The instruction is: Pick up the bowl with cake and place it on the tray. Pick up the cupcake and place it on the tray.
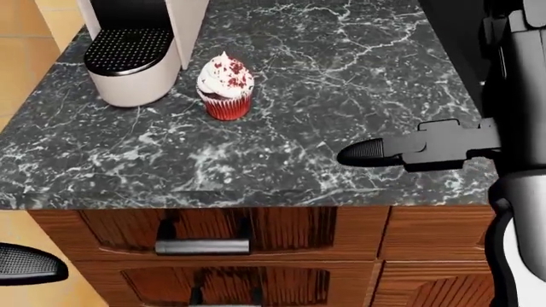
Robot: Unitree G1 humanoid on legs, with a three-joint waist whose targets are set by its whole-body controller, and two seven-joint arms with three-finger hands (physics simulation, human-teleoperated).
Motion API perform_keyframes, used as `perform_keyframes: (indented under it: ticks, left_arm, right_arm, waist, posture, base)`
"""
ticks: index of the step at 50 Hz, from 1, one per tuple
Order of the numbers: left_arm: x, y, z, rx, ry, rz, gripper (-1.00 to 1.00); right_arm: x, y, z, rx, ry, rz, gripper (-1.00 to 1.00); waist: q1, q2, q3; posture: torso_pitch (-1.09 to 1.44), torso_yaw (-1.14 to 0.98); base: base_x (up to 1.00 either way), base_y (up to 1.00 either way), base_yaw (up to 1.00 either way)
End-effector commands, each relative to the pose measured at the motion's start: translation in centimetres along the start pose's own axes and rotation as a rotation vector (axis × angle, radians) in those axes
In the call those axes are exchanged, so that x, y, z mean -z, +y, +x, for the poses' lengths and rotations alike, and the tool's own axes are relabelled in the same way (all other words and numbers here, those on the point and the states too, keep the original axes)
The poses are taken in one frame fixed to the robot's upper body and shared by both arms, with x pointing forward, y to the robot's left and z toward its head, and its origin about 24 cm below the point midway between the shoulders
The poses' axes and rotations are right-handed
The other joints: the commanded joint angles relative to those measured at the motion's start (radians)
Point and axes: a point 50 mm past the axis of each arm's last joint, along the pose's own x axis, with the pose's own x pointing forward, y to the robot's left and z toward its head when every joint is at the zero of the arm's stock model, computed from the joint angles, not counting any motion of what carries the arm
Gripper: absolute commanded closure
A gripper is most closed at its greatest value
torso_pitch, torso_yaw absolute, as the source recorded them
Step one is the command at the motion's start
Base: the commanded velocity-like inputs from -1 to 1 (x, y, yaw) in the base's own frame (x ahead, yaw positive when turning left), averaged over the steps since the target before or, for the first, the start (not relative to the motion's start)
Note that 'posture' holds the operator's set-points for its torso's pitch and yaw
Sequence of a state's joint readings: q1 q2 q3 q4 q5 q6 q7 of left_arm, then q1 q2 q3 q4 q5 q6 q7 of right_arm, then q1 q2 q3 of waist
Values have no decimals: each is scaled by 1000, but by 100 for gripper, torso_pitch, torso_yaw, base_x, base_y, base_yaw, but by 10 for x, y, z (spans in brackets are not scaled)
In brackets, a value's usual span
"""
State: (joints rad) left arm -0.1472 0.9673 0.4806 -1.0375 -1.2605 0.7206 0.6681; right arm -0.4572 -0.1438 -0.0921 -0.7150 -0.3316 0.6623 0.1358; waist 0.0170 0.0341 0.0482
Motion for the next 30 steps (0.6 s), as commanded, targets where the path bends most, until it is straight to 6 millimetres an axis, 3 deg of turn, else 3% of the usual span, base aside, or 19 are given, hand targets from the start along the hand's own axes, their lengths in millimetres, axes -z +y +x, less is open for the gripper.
perform_keyframes:
  ticks: [1,3,4,5,7,9,14,16,17,19,20,21,25,30]
  left_arm:
    - [-11,2,-1,-19,-78,8,-100]
    - [-10,2,-1,-19,-78,7,-100]
    - [-10,2,-1,-19,-78,7,-100]
    - [-10,2,-1,-19,-78,7,-100]
    - [-10,2,-1,-19,-78,7,-100]
    - [-10,2,-1,-19,-78,7,-100]
    - [-10,2,-1,-20,-78,8,-100]
    - [-10,2,-1,-19,-78,7,-100]
    - [-10,2,-1,-19,-78,7,-100]
    - [-9,2,-1,-19,-77,7,-100]
    - [-9,2,-1,-19,-77,7,-100]
    - [-9,2,-1,-20,-77,7,-100]
    - [-10,3,-1,-20,-78,6,-100]
    - [-9,2,-1,-18,-79,4,-100]
  right_arm:
    - [-15,-2,0,14,-86,-2,-100]
    - [-15,-2,0,12,-86,-2,-100]
    - [-15,-2,0,11,-86,-2,-100]
    - [-15,-2,0,9,-87,3,-100]
    - [-15,-2,-1,8,-88,3,-100]
    - [-15,-2,-1,8,-88,4,-100]
    - [-15,-1,-1,0,-88,4,-100]
    - [-15,0,0,-8,-89,-1,-100]
    - [-15,0,0,-11,-89,0,-100]
    - [-15,1,0,-22,-87,-2,-100]
    - [-16,2,0,-28,-87,-2,-100]
    - [-17,2,0,-33,-87,0,-100]
    - [-19,6,3,-68,-67,-11,-100]
    - [-23,12,4,-106,-41,3,-100]
  waist:
    - [1,-4,-14]
    - [3,-42,-7]
    - [9,-55,-17]
    - [-2,-35,-12]
    - [-3,-53,-5]
    - [-4,-47,-14]
    - [-12,-8,5]
    - [-25,25,-2]
    - [-11,11,-3]
    - [-38,63,-13]
    - [-36,70,-2]
    - [-34,39,5]
    - [-37,1,0]
    - [-27,8,-9]
  posture:
    - [0,0]
    - [0,0]
    - [0,0]
    - [0,0]
    - [0,0]
    - [0,0]
    - [0,0]
    - [0,0]
    - [0,0]
    - [0,0]
    - [0,0]
    - [0,0]
    - [0,0]
    - [0,0]
  base:
    - [0,0,65]
    - [0,0,63]
    - [0,0,63]
    - [0,0,64]
    - [0,0,63]
    - [0,0,64]
    - [0,0,60]
    - [0,15,22]
    - [0,14,0]
    - [0,0,0]
    - [0,0,0]
    - [0,0,0]
    - [0,0,0]
    - [0,0,0]
